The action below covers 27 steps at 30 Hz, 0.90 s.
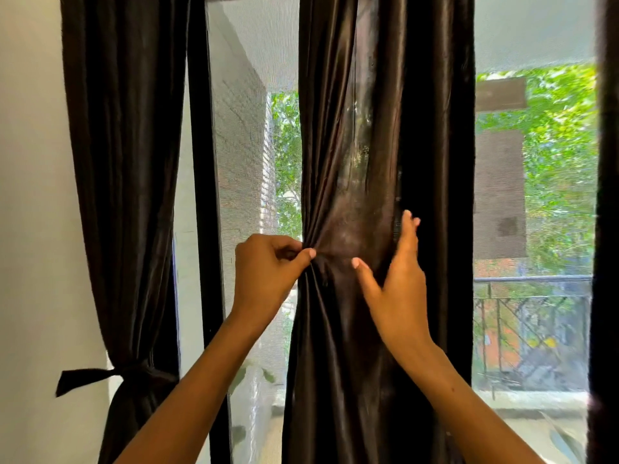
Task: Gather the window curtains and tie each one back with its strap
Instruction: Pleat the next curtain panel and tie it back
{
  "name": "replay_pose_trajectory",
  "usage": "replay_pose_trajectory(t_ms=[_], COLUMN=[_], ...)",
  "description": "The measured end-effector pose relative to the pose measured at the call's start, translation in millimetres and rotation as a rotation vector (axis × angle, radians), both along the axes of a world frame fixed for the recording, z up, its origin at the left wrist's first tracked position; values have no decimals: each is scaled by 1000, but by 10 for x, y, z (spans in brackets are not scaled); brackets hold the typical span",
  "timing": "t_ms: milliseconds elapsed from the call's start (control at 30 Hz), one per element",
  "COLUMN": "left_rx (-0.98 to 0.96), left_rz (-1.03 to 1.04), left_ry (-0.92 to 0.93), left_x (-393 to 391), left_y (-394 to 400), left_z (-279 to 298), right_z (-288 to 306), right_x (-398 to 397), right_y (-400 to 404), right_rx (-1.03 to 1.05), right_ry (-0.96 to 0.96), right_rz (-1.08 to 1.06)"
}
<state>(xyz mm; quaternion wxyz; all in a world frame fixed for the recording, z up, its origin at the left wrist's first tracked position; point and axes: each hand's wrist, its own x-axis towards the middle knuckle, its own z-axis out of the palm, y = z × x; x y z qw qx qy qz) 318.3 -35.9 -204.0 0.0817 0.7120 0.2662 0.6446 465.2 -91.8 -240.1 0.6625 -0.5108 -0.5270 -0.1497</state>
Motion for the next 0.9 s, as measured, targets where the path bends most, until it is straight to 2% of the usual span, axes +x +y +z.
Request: replay_pose_trajectory(t_ms=[33,67,167,267,467,533,600,667,733,833,867,900], left_rx=[9,19,51,84,25,17,1,-9,-19,-31,-26,-17], left_rz=[3,0,-38,-56,-114,-81,-52,-39,-49,-62,-54,-41], left_ry=[-1,-3,-9,-2,29,49,29,3,-8,-13,-15,-17], left_x=[4,11,60,103,57,34,12,-9,-24,-17,-7,9], left_y=[-3,-9,-57,-121,-145,-101,-43,-15,-6,-13,-16,-20], left_z=[-11,-24,-66,-102,-86,-54,-33,-34,-51,-65,-66,-65], right_z=[-2,-2,-43,2,62,59,51,42,55,148,161,161], right_x=[20,18,-113,-236,-246,-183,-86,64,185,225,225,200], right_y=[4,-6,-83,-164,-149,-68,16,99,158,175,198,186], right_rx=[-21,-36,-227,-424,-422,-379,-276,-106,-80,-134,-88,-26], right_ry=[38,-11,-336,-472,-570,-506,-338,-95,113,361,368,309], right_rz=[29,8,-116,-160,-75,63,173,73,-14,267,355,347])
